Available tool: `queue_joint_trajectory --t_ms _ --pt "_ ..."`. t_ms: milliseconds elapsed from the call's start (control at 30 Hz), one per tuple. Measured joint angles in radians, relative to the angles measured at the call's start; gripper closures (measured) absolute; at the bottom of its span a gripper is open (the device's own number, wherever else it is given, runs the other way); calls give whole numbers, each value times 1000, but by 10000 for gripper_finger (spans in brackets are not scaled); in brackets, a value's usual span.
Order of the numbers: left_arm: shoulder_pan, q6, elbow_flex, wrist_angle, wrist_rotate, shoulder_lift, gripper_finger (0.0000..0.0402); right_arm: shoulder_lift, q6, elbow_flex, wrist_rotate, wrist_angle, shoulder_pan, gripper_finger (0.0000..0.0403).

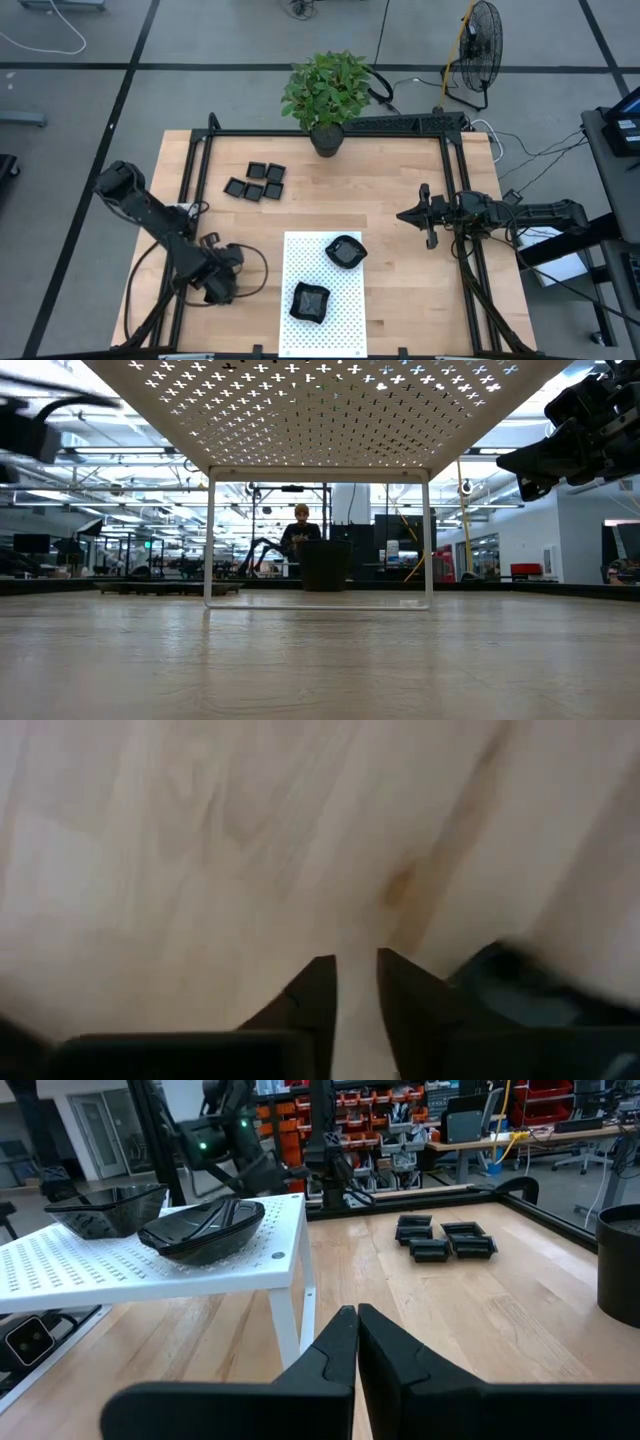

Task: Pick & Place Mini shaped plates
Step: Stack the distorted square plate on top of the distorted square plate on the shelf

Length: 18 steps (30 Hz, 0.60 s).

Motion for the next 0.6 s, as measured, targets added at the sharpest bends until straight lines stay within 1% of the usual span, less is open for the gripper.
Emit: queue_joint_trajectory --t_ms 133,267,367,600 --pt "-35 8 -19 -49 18 0 269 0 0 0 0 0 0 403" --pt "-49 29 -19 -81 -13 0 244 0 0 0 0 0 0 403" --pt "-54 35 -18 -85 -11 0 236 0 0 0 0 0 0 403" --pt "-54 98 19 -93 57 0 242 0 0 0 0 0 0 403"
